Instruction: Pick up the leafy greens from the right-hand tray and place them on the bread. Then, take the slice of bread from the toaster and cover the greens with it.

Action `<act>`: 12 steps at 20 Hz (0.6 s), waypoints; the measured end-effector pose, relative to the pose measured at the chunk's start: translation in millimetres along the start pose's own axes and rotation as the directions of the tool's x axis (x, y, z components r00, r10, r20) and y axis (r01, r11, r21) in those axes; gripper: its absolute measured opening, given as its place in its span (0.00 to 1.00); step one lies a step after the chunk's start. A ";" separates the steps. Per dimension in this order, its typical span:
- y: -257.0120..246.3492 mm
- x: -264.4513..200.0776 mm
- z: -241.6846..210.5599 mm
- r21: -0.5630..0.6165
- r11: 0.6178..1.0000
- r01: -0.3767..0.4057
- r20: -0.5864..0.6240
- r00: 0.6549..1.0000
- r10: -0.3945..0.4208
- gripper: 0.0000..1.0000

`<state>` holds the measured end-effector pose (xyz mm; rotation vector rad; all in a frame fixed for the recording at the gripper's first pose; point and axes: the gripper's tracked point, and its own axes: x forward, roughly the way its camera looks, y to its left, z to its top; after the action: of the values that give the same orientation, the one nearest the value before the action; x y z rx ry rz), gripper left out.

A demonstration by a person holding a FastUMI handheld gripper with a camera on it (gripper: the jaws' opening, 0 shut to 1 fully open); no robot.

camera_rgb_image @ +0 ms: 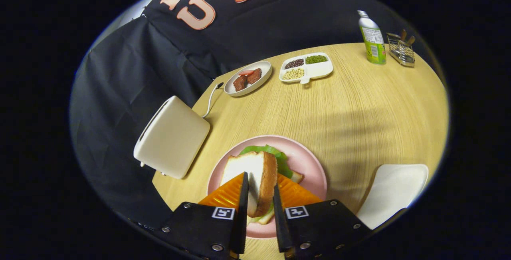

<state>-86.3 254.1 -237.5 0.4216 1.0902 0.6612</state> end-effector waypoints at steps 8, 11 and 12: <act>-29.2 -7.1 18.1 -0.208 0.961 0.181 0.099 0.981 -0.164 0.57; -40.3 -24.5 44.9 -0.286 0.911 0.298 0.222 0.945 -0.240 0.57; -38.3 -32.4 55.4 -0.292 0.902 0.318 0.267 0.933 -0.242 0.57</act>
<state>-34.9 204.1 -216.4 0.0406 0.7838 0.5107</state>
